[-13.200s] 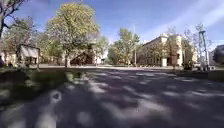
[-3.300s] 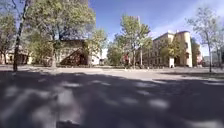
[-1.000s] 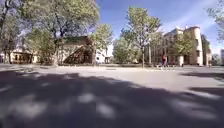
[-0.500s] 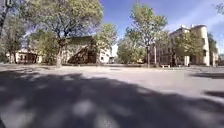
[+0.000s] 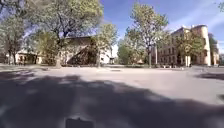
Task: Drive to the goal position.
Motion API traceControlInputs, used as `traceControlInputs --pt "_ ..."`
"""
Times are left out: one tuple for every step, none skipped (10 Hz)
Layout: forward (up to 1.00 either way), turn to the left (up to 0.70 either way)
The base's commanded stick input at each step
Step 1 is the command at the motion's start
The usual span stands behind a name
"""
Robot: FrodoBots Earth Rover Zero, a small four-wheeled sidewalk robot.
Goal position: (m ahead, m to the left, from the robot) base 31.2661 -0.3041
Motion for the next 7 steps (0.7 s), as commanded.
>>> traceControlInputs --pt "0.85 0.0" --pt "0.85 0.0" --pt "0.85 0.0" --pt "0.85 0.0" --pt "0.93 0.0" --pt "1.0 0.0" --pt "1.0 0.0"
